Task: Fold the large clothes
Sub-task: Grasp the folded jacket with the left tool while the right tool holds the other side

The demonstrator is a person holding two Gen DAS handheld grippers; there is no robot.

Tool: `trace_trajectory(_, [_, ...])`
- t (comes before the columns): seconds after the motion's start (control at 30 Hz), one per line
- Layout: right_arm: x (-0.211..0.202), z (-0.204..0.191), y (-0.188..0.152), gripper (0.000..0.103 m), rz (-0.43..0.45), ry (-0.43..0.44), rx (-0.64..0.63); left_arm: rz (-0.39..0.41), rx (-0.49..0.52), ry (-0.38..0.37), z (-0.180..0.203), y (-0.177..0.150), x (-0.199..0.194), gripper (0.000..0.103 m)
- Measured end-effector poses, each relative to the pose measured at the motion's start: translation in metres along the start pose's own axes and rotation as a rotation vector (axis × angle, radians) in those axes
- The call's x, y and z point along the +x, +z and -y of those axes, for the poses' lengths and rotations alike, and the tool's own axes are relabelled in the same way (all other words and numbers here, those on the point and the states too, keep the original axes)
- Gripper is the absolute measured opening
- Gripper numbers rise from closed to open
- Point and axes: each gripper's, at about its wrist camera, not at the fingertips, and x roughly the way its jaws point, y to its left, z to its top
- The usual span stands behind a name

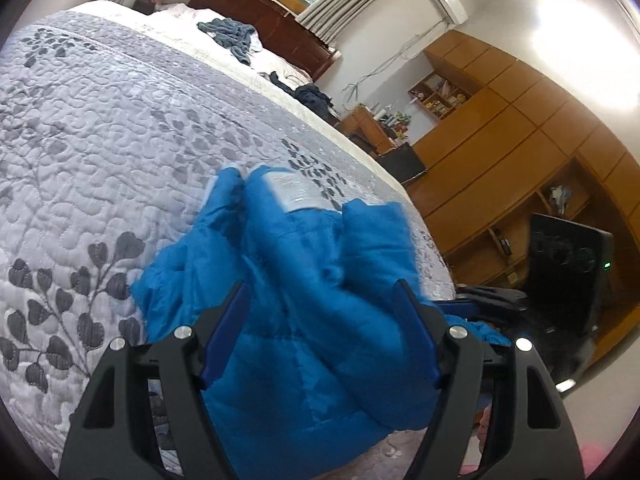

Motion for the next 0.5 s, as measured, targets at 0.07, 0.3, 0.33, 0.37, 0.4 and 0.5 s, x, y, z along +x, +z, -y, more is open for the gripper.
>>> trace_trajectory(0.07, [-0.029,0.004,-0.004,0.076,0.054,0.071,0.024,-0.004,-0.006,-0.024,0.0,0.002,0.003,0.072])
trace_trajectory(0.3, [-0.053,0.06,-0.025,0.075,0.109,-0.136,0.164,-0.02,-0.051,-0.105,-0.008,0.001,0.012,0.072])
trace_trajectory(0.33, [-0.045,0.07,-0.03,0.074,0.083,-0.131,0.195,-0.022,-0.054,-0.116,-0.009,0.0,0.013,0.072])
trace_trajectory(0.37, [-0.039,0.075,-0.033,0.073,0.069,-0.124,0.21,-0.025,-0.058,-0.13,-0.009,0.001,0.014,0.072])
trace_trajectory(0.4, [-0.03,0.08,-0.036,0.073,0.055,-0.114,0.224,-0.026,-0.058,-0.138,-0.008,0.001,0.015,0.072])
trace_trajectory(0.5, [-0.008,0.076,-0.037,0.073,0.026,-0.07,0.217,-0.034,-0.035,-0.137,-0.003,0.003,0.02,0.074])
